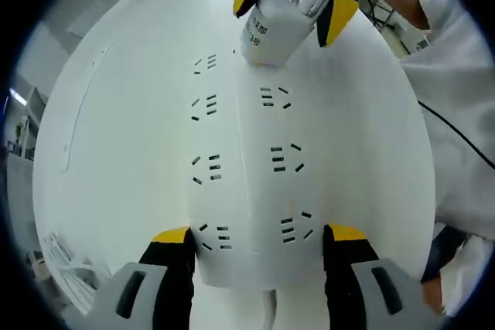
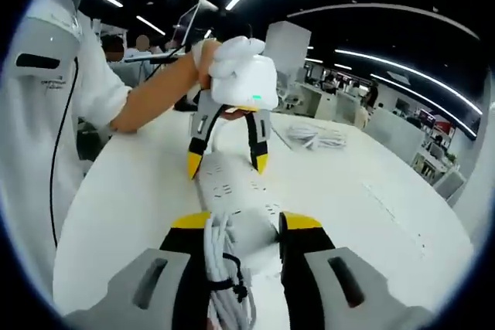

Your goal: Straighten the power strip on the desk, plug the charger into it

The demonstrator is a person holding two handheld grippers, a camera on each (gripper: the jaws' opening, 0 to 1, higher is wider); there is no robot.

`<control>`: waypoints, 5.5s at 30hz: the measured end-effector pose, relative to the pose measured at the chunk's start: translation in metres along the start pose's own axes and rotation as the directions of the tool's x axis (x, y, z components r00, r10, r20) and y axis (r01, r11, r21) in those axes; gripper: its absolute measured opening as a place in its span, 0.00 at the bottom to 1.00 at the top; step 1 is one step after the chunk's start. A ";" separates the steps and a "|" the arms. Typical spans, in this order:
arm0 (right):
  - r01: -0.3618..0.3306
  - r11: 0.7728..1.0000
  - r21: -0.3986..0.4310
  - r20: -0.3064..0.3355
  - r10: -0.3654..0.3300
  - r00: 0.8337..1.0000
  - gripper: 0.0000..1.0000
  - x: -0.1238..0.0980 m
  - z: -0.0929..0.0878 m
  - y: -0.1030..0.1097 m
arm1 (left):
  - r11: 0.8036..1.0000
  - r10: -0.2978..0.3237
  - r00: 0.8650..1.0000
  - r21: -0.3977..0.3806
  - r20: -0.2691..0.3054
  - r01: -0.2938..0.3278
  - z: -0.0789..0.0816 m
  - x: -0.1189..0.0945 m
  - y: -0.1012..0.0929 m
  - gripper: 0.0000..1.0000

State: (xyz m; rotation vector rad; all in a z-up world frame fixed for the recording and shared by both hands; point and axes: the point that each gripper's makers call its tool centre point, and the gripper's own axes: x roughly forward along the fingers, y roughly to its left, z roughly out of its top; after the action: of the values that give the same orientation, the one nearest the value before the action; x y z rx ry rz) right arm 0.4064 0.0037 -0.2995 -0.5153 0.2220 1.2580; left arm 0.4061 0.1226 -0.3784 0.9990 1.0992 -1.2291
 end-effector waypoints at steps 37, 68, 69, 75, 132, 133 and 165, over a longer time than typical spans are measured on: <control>-0.102 0.994 -0.026 -0.038 0.101 0.994 0.28 0.002 -0.005 0.004 | 1.000 -0.007 1.000 0.026 0.013 0.006 0.005 0.001 -0.002 0.68; 0.013 0.996 -0.084 -0.108 -0.022 0.994 0.49 -0.006 -0.007 0.018 | 0.996 -0.032 0.995 0.084 0.098 0.023 0.010 0.002 0.006 0.68; 0.020 0.996 -0.084 -0.112 -0.029 0.993 0.53 -0.007 -0.007 0.018 | 0.996 -0.032 0.994 0.084 0.103 0.024 0.010 0.002 0.006 0.68; 0.054 0.997 -0.052 -0.125 -0.061 0.990 0.63 -0.017 -0.003 0.018 | 0.996 -0.029 0.995 0.083 0.097 0.021 0.011 0.002 0.006 0.68; 0.235 0.924 0.303 -0.049 -0.231 0.972 0.97 -0.059 -0.028 0.018 | 0.969 0.240 0.756 -0.198 0.609 -0.148 0.043 -0.058 -0.020 0.96; 0.232 0.923 0.306 -0.048 -0.228 0.972 0.97 -0.060 -0.027 0.019 | 0.961 0.267 0.728 -0.231 0.632 -0.153 0.042 -0.064 -0.023 0.96; 0.280 0.891 0.358 -0.027 -0.290 0.957 0.96 -0.122 -0.009 0.026 | 0.562 0.726 0.487 -0.827 0.487 -0.012 -0.010 -0.119 -0.096 0.96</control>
State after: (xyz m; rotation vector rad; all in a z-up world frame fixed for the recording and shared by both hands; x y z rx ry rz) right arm 0.3460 -0.0985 -0.2612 -0.2036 0.3329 0.9078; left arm 0.3077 0.1477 -0.2629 -0.0486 0.4298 -0.5386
